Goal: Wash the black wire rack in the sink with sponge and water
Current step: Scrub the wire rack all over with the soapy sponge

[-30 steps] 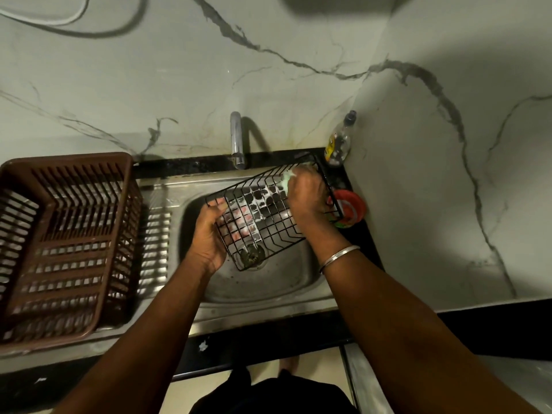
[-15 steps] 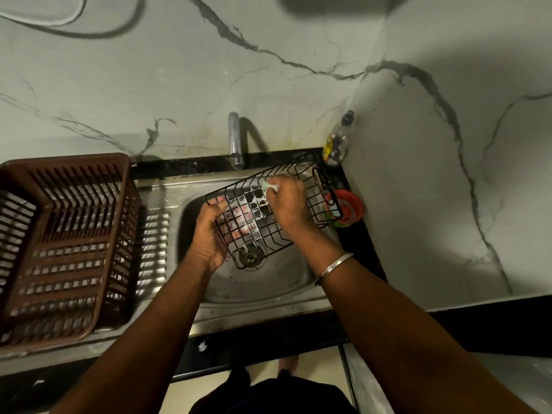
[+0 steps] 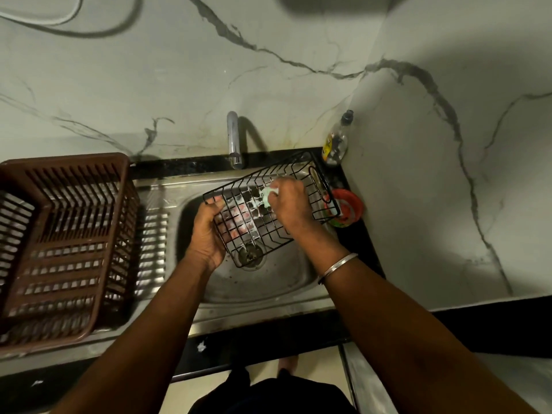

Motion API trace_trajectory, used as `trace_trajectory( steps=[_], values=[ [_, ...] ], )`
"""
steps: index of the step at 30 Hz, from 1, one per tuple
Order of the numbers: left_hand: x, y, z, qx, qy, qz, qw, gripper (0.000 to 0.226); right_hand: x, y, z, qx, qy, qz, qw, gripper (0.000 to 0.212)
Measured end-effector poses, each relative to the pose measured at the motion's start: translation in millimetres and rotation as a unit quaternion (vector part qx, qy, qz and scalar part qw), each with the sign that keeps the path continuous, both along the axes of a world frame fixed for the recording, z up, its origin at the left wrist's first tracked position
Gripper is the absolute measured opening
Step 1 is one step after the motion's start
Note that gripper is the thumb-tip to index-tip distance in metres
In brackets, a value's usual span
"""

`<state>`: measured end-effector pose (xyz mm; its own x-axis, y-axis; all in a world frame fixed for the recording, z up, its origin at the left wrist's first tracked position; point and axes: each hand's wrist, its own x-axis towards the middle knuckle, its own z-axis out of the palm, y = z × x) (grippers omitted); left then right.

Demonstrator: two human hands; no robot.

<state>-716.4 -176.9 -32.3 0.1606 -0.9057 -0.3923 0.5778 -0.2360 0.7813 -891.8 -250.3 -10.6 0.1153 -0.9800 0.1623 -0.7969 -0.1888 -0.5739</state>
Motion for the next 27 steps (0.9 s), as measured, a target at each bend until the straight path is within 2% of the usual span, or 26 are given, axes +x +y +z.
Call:
trace_trajectory(
  steps=[2, 4, 7, 11, 14, 18, 20, 21, 25, 27],
  values=[
    [0.5, -1.0, -1.0, 0.001, 0.002, -0.001, 1.000, 0.067, 4.4, 4.1, 2.3, 0.033, 0.018, 0.049, 0.998, 0.018],
    [0.7, -1.2, -3.9, 0.004, 0.002, -0.001, 1.000, 0.057, 5.3, 6.8, 1.7, 0.062, 0.045, 0.090, 0.993, 0.017],
    [-0.5, -1.8, -3.5, 0.002, 0.006, -0.006, 1.000, 0.053, -5.4, -0.9, 3.1, 0.057, 0.019, 0.007, 0.998, 0.021],
    [-1.8, -1.8, -2.2, 0.006, -0.007, -0.002, 1.000, 0.064, 3.5, 8.8, 2.3, 0.104, 0.063, 0.083, 0.989, 0.017],
    [-6.5, -4.1, 2.2, -0.002, -0.014, -0.002, 1.000, 0.066, 0.4, 2.8, 1.7, 0.080, 0.045, 0.007, 0.996, 0.021],
    [-3.7, -6.1, 2.2, 0.001, -0.018, 0.005, 1.000, 0.046, 5.6, 4.5, 2.7, 0.127, 0.064, 0.061, 0.988, 0.018],
    [-1.4, -7.2, 0.4, 0.002, -0.022, 0.008, 1.000, 0.042, -0.6, 0.1, 4.2, 0.128, 0.043, 0.025, 0.991, 0.018],
    [-0.9, -7.8, 0.5, 0.002, -0.026, 0.009, 1.000, 0.045, -2.9, -2.3, 3.4, 0.119, 0.039, 0.010, 0.992, 0.017],
    [-2.7, -10.3, 0.8, 0.008, -0.033, 0.008, 0.999, 0.069, 4.9, 4.7, 2.2, 0.145, 0.046, 0.090, 0.984, 0.015],
    [-5.4, -11.0, 4.4, 0.002, -0.031, 0.009, 0.999, 0.076, 4.1, 4.2, 4.3, 0.117, 0.027, 0.052, 0.991, 0.016]
  ],
)
